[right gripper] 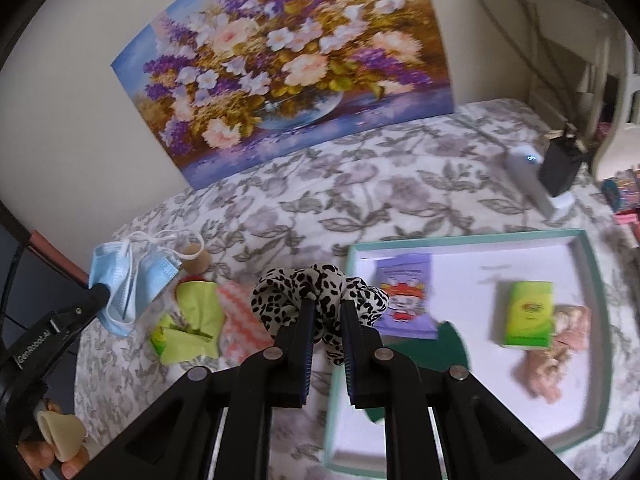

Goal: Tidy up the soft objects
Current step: 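Carry the leopard scrunchie and blue mask over the white tray with both tools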

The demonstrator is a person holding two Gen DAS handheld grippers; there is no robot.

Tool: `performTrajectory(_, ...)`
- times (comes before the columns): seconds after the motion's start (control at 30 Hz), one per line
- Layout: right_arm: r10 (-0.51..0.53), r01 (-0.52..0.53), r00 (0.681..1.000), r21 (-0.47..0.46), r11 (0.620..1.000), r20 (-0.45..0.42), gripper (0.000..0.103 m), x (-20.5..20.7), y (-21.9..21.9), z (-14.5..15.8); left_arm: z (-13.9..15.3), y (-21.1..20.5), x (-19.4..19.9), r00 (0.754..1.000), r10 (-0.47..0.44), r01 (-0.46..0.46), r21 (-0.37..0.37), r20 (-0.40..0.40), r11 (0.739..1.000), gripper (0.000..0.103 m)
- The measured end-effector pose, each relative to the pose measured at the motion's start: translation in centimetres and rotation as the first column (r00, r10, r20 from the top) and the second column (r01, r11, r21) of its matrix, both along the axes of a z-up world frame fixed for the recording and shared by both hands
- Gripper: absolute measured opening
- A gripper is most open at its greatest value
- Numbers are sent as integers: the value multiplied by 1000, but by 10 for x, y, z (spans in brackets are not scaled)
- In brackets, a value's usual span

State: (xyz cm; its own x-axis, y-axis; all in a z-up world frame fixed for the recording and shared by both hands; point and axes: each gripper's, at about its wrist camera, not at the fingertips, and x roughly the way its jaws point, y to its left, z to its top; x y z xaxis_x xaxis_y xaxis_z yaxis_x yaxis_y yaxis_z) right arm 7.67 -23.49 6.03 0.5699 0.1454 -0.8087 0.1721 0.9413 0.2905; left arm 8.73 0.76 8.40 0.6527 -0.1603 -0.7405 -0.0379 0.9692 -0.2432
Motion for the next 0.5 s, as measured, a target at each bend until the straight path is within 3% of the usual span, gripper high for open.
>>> performTrajectory(0.27,-74,73,997,-37,997,-16,14,-34,-31,2,10,-43,-15,995,-97,96,31,10,995,12)
performTrajectory(0.5,-149,148,988,-40,988,-49,14,-47,-63,-7,2,-89,-18,980,-200,200,43,-8,979,12)
